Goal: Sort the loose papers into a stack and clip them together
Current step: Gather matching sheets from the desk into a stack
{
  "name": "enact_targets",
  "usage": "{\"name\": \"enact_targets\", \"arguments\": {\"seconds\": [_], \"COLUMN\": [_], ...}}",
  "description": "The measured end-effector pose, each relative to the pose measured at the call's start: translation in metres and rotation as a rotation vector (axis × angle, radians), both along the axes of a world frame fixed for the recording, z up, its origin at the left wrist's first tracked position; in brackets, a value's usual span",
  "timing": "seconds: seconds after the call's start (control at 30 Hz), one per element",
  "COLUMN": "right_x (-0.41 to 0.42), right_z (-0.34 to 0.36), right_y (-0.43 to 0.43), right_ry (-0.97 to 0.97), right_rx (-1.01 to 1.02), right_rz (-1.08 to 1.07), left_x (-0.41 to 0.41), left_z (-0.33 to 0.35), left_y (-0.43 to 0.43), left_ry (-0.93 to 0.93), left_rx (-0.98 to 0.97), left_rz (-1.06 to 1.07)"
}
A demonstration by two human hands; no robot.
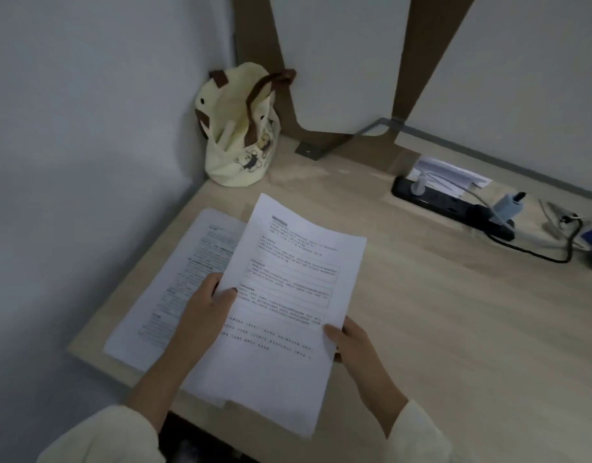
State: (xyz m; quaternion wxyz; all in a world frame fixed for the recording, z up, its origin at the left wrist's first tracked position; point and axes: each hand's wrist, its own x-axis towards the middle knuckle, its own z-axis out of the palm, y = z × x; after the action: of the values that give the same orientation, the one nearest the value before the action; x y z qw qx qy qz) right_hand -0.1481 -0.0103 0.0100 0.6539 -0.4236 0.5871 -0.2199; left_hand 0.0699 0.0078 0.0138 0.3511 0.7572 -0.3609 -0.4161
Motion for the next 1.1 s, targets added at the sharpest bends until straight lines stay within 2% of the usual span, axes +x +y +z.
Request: {"name": "enact_targets", "arguments": {"seconds": [0.2, 0.27, 0.4, 0.47, 0.5, 0.6, 0.67, 0.73, 0.87, 0.97, 1.1], "right_x": [0.084, 0.1, 0.102, 0.096, 0.093, 0.098, 0.109, 0.11, 0.102, 0.095, 0.075], "right_z": [-0.019, -0.025, -0.036, -0.035, -0.033, -0.02, -0.024, -0.031, -0.052, -0.054, -0.052], "right_y": [0.004, 0.005, 0.006, 0.006, 0.006, 0.011, 0.021, 0.016, -0.001, -0.002, 0.004], "right_ry": [0.028, 0.093, 0.401, 0.419, 0.366, 0.077, 0.009, 0.038, 0.348, 0.27, 0.148], "right_rx": [0.043, 0.077, 0.023, 0.085, 0.102, 0.17, 0.223, 0.263, 0.232, 0.218, 0.19], "right_rz": [0.071, 0.047, -0.016, -0.039, -0.06, -0.085, -0.171, -0.213, -0.215, -0.227, -0.298], "left_x": [0.08, 0.1, 0.115, 0.107, 0.103, 0.098, 0.108, 0.111, 0.101, 0.093, 0.078], "left_z": [-0.007, -0.015, -0.037, -0.037, -0.037, -0.038, -0.047, -0.054, -0.047, -0.049, -0.049], "left_y": [0.001, -0.001, 0.002, 0.004, 0.006, 0.011, 0.017, 0.018, 0.012, 0.013, 0.014], "left_ry": [-0.179, -0.24, -0.385, -0.378, -0.383, -0.33, -0.291, -0.221, 0.033, 0.011, 0.163], "left_rx": [0.063, 0.088, 0.23, 0.297, 0.328, 0.363, 0.409, 0.406, 0.384, 0.391, 0.341], "left_rz": [-0.032, -0.058, -0.113, -0.103, -0.1, -0.039, -0.053, -0.003, 0.125, 0.117, 0.14]}}
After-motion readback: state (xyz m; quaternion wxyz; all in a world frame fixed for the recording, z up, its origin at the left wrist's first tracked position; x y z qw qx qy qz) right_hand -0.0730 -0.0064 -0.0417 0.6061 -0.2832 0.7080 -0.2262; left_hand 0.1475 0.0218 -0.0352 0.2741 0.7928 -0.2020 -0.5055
